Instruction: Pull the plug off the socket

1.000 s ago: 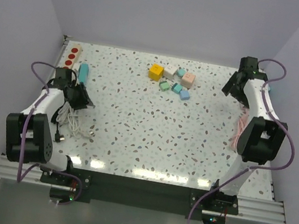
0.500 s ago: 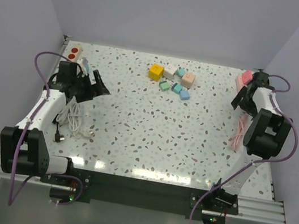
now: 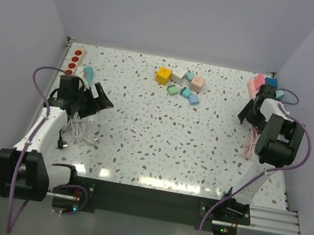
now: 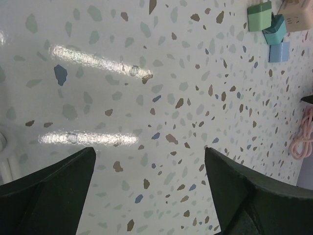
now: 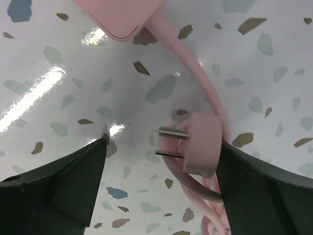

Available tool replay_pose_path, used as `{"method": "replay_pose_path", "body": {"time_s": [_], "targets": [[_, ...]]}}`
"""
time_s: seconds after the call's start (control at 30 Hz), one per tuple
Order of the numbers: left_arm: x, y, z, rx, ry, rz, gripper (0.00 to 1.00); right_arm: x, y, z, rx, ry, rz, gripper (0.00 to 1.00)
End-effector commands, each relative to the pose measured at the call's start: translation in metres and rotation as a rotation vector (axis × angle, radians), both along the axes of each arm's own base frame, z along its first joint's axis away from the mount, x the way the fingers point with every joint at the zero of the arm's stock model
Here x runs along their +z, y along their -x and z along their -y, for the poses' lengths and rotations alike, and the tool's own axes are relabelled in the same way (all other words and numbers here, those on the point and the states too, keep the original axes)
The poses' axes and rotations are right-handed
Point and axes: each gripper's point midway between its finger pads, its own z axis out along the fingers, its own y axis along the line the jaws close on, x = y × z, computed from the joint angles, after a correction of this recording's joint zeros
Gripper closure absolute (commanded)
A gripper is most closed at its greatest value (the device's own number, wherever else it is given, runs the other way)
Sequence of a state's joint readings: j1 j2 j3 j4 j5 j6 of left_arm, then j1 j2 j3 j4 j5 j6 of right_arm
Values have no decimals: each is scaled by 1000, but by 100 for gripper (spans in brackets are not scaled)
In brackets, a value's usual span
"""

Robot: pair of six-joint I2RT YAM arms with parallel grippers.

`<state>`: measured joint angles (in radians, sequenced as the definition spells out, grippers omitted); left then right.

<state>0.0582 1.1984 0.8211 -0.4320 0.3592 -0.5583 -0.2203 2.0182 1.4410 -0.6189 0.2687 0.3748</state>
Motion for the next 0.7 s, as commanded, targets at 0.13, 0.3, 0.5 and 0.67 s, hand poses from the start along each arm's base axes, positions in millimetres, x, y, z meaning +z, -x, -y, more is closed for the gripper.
{"method": "replay_pose_path", "body": {"time_s": [0.13, 0.3, 0.5, 0.67], "targets": [[-2, 9, 6, 10, 43, 40, 17, -11, 14, -17, -7, -104, -15, 54], [-1, 10, 4, 16, 32, 52, 28, -7, 5, -87, 171, -233, 29, 84], [-5, 11, 3, 12, 20, 37, 31, -8, 17, -215, 506, -311, -52, 100], [-8, 15, 3, 1, 14, 25, 27, -16, 51, -264, 569, -311, -90, 100]]}}
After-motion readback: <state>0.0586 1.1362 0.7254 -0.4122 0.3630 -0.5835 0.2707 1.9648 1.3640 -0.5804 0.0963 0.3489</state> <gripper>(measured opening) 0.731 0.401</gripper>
